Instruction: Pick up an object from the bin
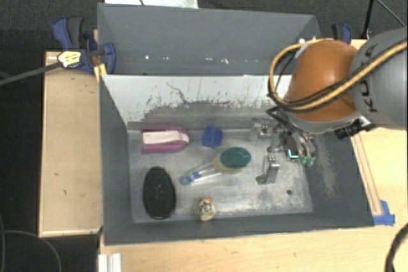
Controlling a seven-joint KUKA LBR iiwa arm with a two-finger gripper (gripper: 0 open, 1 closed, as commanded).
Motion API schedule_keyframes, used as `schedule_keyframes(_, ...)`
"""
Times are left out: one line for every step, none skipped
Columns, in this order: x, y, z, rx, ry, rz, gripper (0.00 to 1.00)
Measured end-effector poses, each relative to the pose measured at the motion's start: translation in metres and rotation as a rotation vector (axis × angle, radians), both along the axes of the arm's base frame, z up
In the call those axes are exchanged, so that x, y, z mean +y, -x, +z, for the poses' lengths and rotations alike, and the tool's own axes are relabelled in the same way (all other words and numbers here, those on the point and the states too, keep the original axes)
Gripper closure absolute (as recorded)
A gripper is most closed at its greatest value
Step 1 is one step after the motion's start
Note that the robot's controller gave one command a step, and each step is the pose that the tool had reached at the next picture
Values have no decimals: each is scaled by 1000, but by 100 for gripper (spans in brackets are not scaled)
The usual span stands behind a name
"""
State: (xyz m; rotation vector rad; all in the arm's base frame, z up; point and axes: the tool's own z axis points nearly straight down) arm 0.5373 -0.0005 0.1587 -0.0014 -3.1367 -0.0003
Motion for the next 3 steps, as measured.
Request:
schedule_keyframes(17,-54,-71,-4,-1,-41,0)
schedule_keyframes(16,-54,-66,-7,-1,-42,100)
schedule_keyframes(28,-36,58,-14,-1,-29,100)
